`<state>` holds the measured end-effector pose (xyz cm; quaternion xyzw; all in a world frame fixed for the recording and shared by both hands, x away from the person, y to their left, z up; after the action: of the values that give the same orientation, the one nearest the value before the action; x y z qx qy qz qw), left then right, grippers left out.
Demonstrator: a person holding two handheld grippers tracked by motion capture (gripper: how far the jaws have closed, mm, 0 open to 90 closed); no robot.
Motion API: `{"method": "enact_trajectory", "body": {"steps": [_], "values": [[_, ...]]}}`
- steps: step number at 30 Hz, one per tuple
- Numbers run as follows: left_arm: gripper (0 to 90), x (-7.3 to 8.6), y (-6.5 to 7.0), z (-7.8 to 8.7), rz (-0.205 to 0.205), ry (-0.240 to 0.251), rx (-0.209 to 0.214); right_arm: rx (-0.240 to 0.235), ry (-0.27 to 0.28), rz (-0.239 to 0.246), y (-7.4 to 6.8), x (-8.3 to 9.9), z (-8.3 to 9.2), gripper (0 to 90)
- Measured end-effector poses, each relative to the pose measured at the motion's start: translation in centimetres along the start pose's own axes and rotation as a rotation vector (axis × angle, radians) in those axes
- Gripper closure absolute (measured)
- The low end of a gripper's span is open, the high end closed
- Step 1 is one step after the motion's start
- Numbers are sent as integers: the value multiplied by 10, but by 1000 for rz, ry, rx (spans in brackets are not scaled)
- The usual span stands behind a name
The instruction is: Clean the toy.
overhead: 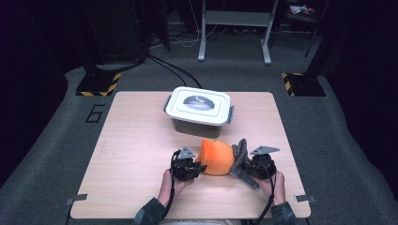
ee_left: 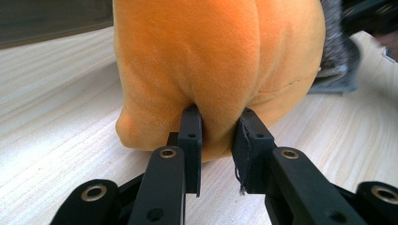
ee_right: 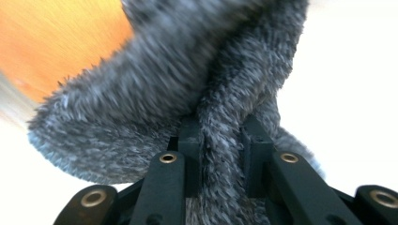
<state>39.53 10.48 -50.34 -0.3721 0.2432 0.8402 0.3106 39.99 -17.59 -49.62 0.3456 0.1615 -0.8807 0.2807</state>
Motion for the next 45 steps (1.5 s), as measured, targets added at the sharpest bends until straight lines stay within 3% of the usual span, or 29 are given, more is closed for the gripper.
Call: {"method": "enact_trajectory", "body": {"steps": [4,7,8,9,13,16,17,20,24,27,32,35,40,45], "values": [[742,0,0,0,2,0,0,-8,73,22,-12,-15,27,742],[742,1,-1,0,-4,0,-2,-24,117,60,-23,-28,35,742],[742,1,-1,0,-6,0,-2,-31,124,75,-27,-32,34,742],[741,0,-1,0,-2,1,-3,-40,97,101,-32,-38,26,742],[727,0,-1,1,-8,8,-5,-24,52,115,-34,-39,9,743],[647,0,-1,2,-22,11,-8,-28,61,93,-30,-39,6,744],[615,1,-2,3,-45,5,-10,-23,62,89,-29,-38,5,744],[514,4,0,2,-68,3,-37,-22,67,83,-28,-37,5,745],[473,5,2,-1,-104,0,-55,-21,65,78,-29,-37,5,745],[511,4,5,-6,-136,13,-93,-28,65,79,-29,-38,4,745],[713,5,5,-6,-129,41,-95,-22,80,69,-28,-37,4,745],[786,4,6,-3,-128,43,-87,-14,87,70,-28,-37,8,745],[816,0,8,4,-93,43,-43,-15,110,69,-29,-39,18,745],[817,-2,12,13,-67,38,-20,-45,148,101,-42,-49,31,745]]}}
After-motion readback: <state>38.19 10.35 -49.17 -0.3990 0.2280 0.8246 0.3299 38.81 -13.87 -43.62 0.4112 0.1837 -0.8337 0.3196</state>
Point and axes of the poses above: each handheld gripper's, and its own axes: z roughly backward along the jaws, x roughly out of its underside, y roughly to its right, the point moved 2 cm from there along -z, roughly forward along the jaws, and after that the axes turned 4 degrees about -x, right-handed, at the moved point
